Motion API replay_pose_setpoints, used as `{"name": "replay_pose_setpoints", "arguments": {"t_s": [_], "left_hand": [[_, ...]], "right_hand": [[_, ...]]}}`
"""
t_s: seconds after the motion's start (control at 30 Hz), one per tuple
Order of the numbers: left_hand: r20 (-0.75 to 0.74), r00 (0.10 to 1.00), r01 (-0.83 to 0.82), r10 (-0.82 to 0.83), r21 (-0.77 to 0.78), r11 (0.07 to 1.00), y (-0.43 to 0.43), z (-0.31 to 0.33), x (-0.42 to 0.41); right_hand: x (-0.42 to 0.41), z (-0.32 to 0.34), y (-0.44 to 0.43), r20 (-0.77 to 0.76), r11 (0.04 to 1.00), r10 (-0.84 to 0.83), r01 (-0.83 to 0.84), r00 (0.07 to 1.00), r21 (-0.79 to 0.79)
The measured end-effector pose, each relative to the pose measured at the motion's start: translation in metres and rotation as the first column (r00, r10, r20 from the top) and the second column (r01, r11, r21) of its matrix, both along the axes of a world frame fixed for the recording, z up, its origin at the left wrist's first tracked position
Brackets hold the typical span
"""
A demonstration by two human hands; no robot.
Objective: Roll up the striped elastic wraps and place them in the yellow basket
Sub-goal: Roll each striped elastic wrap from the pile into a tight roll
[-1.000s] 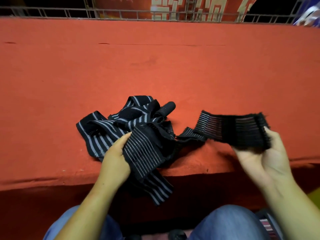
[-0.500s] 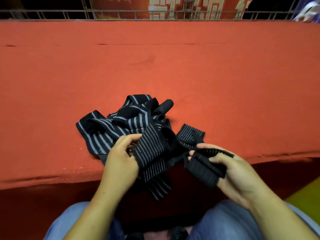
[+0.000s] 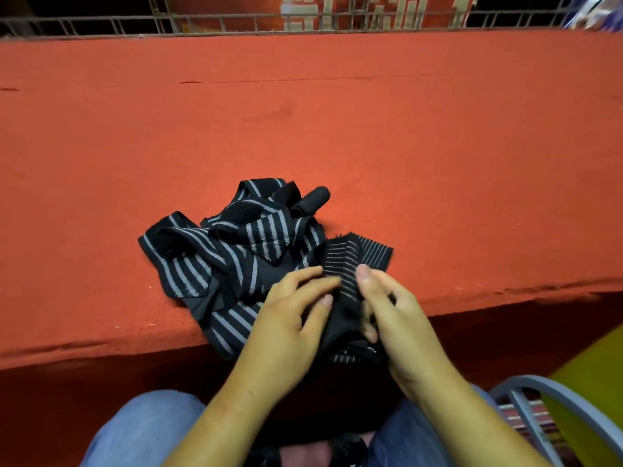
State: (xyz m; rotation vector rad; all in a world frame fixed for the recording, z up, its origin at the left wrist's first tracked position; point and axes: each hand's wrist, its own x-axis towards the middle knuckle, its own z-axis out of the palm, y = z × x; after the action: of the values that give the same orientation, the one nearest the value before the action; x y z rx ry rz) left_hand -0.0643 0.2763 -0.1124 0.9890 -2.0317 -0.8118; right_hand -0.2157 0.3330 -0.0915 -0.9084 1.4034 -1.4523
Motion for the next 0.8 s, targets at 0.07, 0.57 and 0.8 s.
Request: {"name": "replay_pose_setpoints", "arguments": {"t_s": [0.07,0.57,0.8], "left_hand": [[0.081,0.996,0.027,-0.022,-0.052,0.998,0.002,-0.004,-0.004],[0.266,0.947,-0.166,0.182,-0.083,0.983,-0.023,-0.021,-0.028],[0.312,0.923,-0.194,0.226,-0.131,0.972,-0.037,-0.021,-0.025]], "right_hand": [[-0.001,-0.002,-0.001,-0.083,0.998,-0.051,0.053,0.995,0.02],[-0.034,-0.023,0.016,-0.018,0.93,-0.369,0.368,0.929,-0.021],[-0.083,0.0,0.027,0.413,0.843,-0.502,0.537,0.76,0.036]]}}
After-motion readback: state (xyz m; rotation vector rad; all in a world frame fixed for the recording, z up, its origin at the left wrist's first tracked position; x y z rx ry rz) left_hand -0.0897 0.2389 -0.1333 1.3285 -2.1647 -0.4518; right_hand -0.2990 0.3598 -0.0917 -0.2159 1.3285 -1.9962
